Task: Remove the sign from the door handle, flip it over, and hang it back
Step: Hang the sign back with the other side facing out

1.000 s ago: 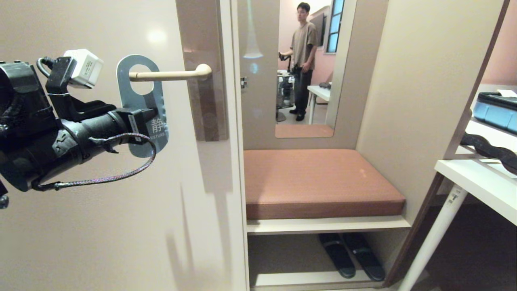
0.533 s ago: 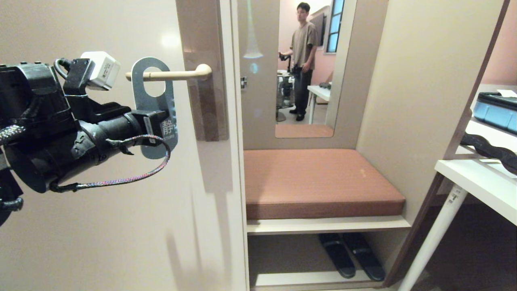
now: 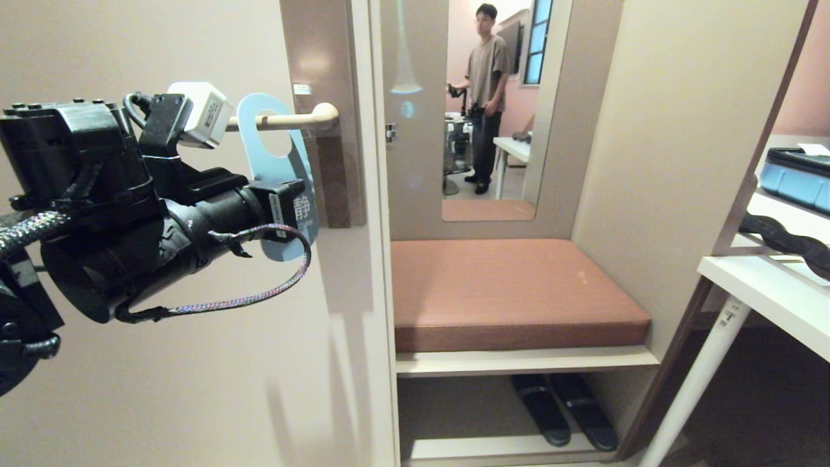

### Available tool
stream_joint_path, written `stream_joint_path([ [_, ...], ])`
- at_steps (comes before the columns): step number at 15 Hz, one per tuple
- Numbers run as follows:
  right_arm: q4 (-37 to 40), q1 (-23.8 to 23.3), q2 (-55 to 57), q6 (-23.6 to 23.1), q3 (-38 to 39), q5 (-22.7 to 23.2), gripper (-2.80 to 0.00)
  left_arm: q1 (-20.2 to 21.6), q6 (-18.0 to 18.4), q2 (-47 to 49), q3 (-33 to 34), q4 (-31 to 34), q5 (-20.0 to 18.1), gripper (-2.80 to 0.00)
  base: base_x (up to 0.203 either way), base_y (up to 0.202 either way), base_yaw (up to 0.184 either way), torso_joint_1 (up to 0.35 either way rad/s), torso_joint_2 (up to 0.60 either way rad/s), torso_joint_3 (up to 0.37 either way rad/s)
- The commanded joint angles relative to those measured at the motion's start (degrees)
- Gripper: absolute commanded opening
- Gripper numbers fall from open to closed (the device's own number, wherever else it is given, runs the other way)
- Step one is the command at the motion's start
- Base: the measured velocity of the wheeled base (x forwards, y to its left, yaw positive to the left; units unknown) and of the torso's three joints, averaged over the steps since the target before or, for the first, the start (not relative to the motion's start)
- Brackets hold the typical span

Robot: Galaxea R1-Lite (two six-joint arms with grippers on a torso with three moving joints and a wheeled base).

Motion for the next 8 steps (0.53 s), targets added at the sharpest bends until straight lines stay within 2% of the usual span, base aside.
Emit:
stream_joint_path([
  [1,0.1,0.0,0.0,0.0,0.0,0.0,-2.8,-0.3,0.0,0.2,0.1,0.0,0.1,-2.8,0.0,0.0,0.0,0.0,0.0,0.0],
  [8,0.0,0.0,0.0,0.0,0.0,0.0,-2.8,-0.2,0.0,0.4,0.2,0.0,0.2,-2.8,0.0,0.0,0.0,0.0,0.0,0.0],
])
